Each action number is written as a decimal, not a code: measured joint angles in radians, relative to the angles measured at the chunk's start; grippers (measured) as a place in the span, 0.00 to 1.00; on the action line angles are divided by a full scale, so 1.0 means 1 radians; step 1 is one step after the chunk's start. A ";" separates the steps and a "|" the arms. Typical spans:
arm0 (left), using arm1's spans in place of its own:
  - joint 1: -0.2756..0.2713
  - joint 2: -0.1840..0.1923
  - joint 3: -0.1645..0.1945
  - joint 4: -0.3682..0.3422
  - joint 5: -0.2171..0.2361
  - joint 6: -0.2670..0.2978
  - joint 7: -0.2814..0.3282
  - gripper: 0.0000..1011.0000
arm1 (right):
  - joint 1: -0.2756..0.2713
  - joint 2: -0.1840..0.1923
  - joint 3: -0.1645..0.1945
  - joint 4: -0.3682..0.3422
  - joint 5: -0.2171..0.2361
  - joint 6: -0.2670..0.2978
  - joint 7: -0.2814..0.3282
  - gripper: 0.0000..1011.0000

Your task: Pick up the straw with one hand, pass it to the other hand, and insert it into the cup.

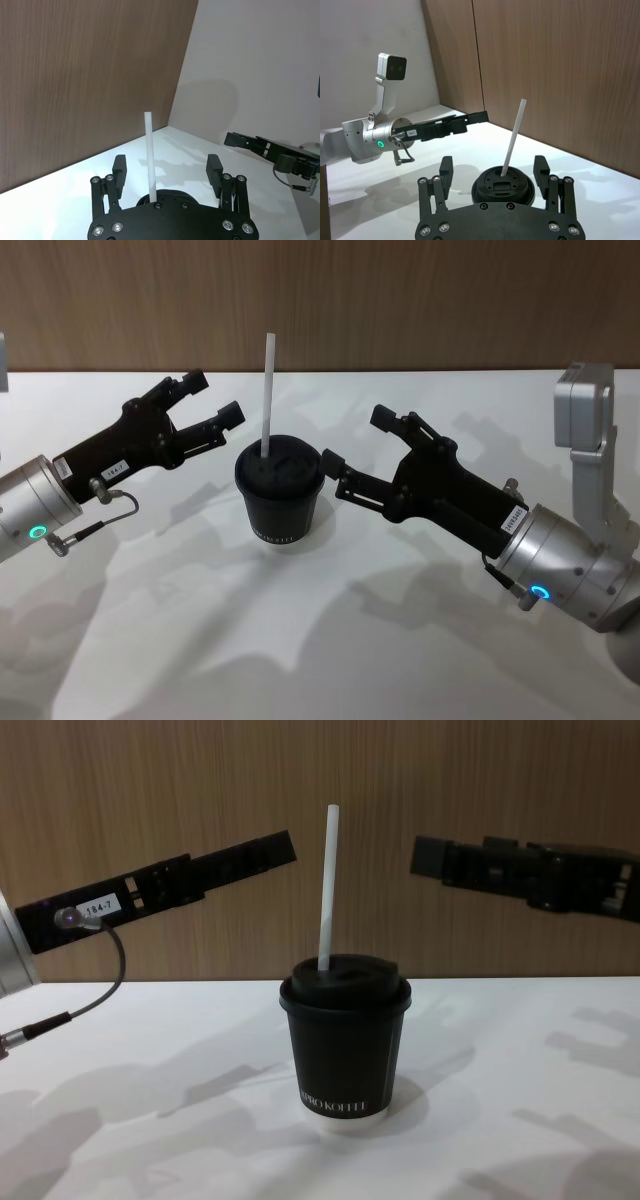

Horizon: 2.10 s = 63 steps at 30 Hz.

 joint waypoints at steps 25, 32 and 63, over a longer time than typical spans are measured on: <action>0.003 0.001 -0.002 0.000 -0.003 -0.004 -0.005 0.99 | -0.005 0.002 0.000 -0.006 -0.001 0.003 -0.005 0.99; 0.003 0.002 -0.002 0.000 -0.003 -0.004 -0.006 0.99 | -0.006 0.002 0.000 -0.007 -0.001 0.003 -0.005 0.99; 0.003 0.001 -0.001 0.000 -0.002 -0.004 -0.006 0.99 | -0.006 0.002 0.000 -0.007 -0.001 0.003 -0.005 0.99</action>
